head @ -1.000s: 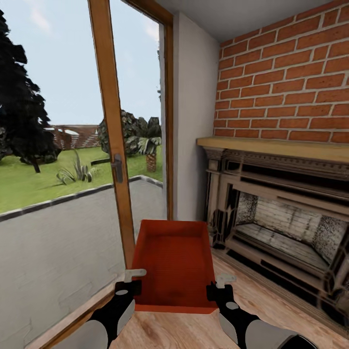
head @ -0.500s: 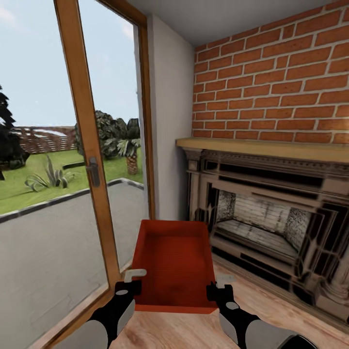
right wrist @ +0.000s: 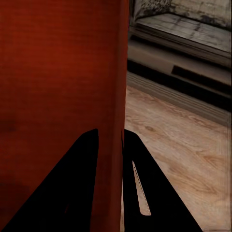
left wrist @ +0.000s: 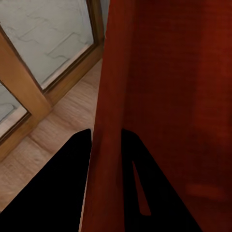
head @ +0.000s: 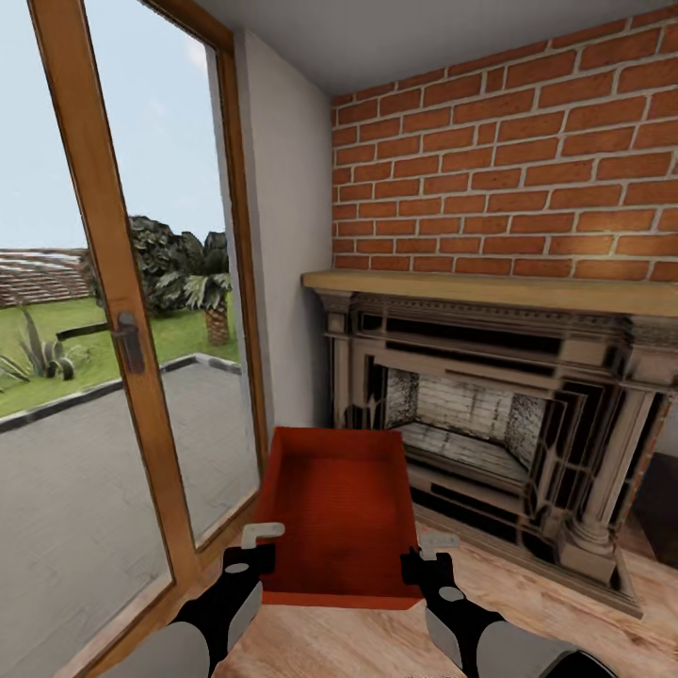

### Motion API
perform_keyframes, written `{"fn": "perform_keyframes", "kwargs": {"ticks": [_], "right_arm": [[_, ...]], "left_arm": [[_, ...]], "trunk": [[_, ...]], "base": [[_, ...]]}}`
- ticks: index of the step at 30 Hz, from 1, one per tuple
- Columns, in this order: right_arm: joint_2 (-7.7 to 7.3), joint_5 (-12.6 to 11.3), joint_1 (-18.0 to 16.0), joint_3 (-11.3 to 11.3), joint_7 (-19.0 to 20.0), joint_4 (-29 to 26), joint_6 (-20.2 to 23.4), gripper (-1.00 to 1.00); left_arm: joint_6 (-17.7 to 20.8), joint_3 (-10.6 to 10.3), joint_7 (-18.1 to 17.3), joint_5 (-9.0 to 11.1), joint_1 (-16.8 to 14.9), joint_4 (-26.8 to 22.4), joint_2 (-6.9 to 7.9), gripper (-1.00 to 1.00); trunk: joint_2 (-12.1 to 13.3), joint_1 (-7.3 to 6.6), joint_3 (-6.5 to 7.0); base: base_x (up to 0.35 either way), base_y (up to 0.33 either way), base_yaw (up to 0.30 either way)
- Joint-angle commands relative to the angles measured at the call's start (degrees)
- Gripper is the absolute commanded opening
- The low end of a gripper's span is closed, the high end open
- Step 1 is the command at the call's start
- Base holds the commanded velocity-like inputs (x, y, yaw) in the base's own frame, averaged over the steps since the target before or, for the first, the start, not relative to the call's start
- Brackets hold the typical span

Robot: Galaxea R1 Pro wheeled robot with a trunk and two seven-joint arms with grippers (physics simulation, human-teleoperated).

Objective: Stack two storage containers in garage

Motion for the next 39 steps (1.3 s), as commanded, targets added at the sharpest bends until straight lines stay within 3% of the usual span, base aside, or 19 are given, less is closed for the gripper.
{"fn": "perform_keyframes", "kwargs": {"ticks": [1, 39], "right_arm": [[0.02, 0.25, 0.00, -0.62, 0.23, -0.01, 0.16, -1.00], [-0.05, 0.25, 0.00, -0.62, 0.23, -0.01, 0.16, -1.00]], "left_arm": [[0.25, 1.65, 0.51, -1.07, -0.06, -1.76, 0.06, -1.00], [0.25, 1.70, 0.51, -1.00, -0.06, -1.76, 0.06, -1.00]], "trunk": [[-0.07, 0.01, -0.06], [-0.07, 0.01, 1.20]], "base": [[0.000, 0.000, -0.273], [0.000, 0.000, -0.273]]}}
